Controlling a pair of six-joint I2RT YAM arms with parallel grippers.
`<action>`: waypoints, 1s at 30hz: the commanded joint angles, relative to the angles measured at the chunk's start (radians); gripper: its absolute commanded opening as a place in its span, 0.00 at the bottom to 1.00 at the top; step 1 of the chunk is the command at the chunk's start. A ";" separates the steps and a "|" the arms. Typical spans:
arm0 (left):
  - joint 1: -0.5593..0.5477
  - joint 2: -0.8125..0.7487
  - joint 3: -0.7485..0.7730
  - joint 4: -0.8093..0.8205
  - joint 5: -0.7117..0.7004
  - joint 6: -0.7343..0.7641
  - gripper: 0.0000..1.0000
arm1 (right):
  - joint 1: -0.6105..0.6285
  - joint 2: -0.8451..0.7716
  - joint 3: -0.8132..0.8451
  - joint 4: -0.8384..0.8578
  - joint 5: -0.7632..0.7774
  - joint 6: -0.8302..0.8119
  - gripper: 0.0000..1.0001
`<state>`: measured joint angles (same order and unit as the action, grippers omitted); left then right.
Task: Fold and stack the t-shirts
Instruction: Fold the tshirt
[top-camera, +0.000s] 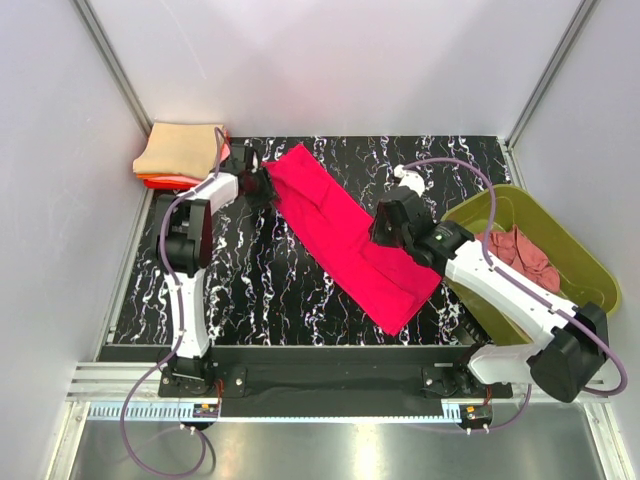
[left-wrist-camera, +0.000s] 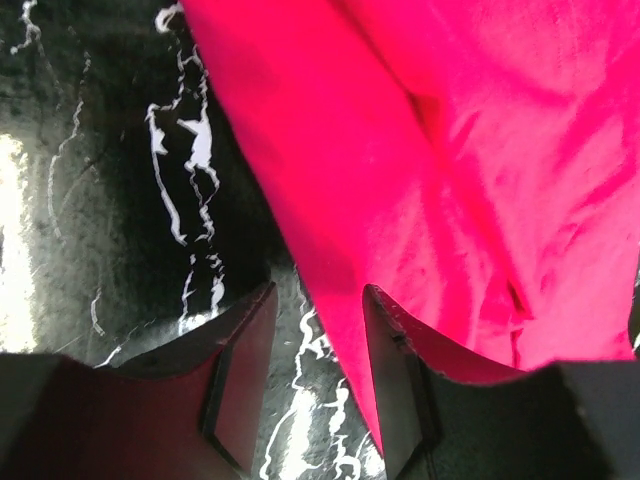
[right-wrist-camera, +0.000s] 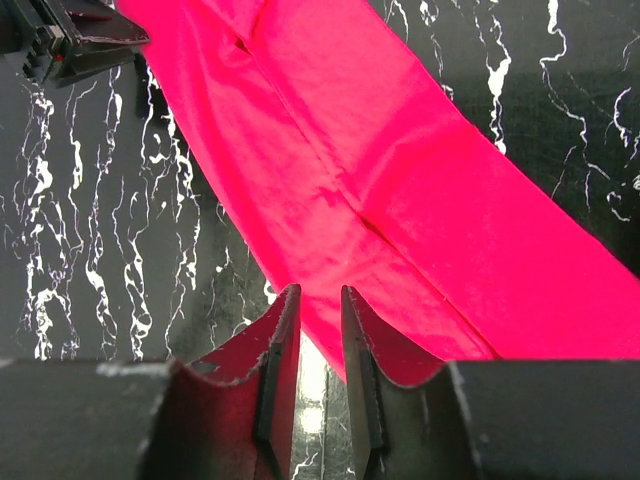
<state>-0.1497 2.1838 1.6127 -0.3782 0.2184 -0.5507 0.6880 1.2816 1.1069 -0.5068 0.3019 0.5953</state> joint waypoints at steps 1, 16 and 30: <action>-0.001 0.022 0.059 -0.008 -0.062 -0.003 0.46 | -0.005 0.002 0.060 0.016 0.045 -0.025 0.30; 0.033 0.223 0.344 0.028 0.016 -0.018 0.00 | -0.021 0.122 0.113 0.076 0.078 -0.032 0.30; 0.039 -0.085 0.116 0.035 0.039 0.020 0.49 | -0.034 0.104 0.111 0.077 0.014 -0.058 0.30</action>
<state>-0.1135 2.2623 1.7695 -0.3603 0.2745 -0.5613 0.6632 1.4471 1.2068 -0.4599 0.3378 0.5533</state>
